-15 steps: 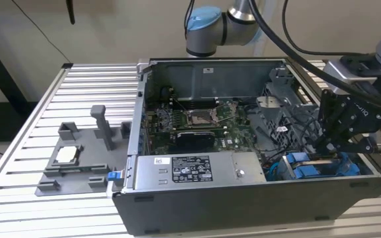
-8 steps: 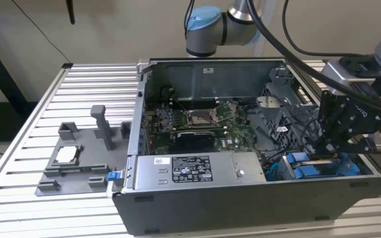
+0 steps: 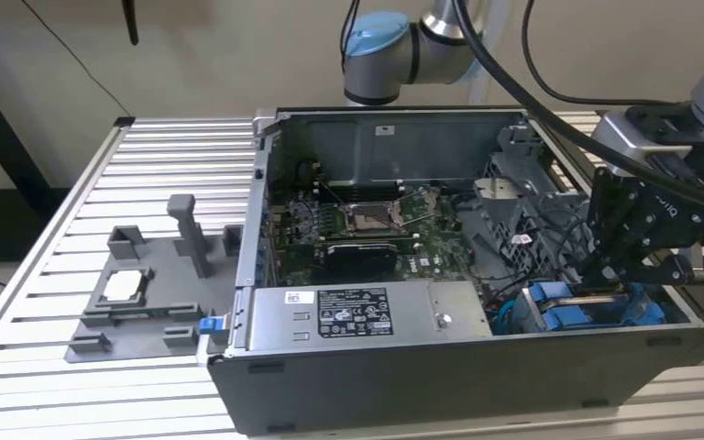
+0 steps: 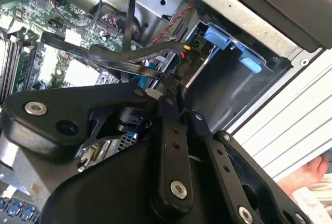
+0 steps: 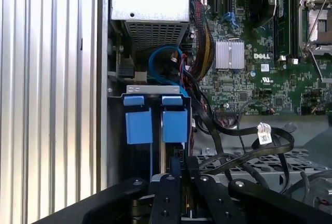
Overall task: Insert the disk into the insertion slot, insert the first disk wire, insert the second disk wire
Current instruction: 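Insert the second disk wire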
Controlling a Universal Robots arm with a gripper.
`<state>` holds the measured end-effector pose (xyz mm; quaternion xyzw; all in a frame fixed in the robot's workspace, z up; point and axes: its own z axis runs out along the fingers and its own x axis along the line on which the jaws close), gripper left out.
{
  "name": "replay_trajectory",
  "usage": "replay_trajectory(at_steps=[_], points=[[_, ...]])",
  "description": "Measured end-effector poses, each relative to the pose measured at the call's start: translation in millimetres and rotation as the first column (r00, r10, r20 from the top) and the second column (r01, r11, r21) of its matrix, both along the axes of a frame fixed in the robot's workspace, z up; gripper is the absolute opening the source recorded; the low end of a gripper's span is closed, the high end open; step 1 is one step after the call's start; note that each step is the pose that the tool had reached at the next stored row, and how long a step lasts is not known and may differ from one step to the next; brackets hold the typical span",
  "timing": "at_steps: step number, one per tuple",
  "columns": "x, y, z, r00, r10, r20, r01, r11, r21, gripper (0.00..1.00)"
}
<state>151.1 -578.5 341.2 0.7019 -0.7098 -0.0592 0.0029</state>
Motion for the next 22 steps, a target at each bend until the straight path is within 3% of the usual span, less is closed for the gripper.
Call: replay_trajectory(at_steps=[22], points=[[0.1, 0.6, -3.2, 1.0, 0.0, 0.0, 0.0, 1.0, 0.0, 0.16]])
